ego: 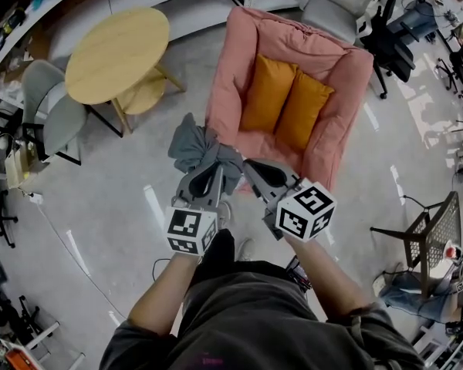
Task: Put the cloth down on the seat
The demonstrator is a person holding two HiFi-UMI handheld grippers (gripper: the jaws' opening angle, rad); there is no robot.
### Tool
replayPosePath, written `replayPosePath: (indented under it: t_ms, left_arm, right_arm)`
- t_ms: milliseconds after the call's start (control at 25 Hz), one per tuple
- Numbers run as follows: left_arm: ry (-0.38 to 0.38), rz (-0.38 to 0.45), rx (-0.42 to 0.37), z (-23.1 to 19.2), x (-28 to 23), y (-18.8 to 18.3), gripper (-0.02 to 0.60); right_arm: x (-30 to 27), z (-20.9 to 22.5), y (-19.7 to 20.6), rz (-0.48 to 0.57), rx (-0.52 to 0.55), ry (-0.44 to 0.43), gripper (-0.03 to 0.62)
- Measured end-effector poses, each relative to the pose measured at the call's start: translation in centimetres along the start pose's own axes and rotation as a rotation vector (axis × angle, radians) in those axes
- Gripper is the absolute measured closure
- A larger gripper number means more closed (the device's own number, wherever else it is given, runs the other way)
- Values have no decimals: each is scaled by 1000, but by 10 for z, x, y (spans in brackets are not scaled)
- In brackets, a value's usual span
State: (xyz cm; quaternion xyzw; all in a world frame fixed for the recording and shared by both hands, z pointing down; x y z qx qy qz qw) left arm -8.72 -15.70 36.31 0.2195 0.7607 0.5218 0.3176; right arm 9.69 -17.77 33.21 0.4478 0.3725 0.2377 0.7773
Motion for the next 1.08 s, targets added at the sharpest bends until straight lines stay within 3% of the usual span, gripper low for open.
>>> replayPosePath:
  t_ms: [1080]
  left_arm:
    - [-5, -6, 53, 5, -18, 2, 572]
  right_arm:
    - [10, 20, 1, -20, 9, -2, 579]
Point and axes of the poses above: the fingertips, and each gripper's own axes: x backward along the fingers, z to its right, y out of its underside, the point moved 10 cm from there along x, backward along the fingers, and after that the axes turned 12 degrees about y, right-handed, at the moved point
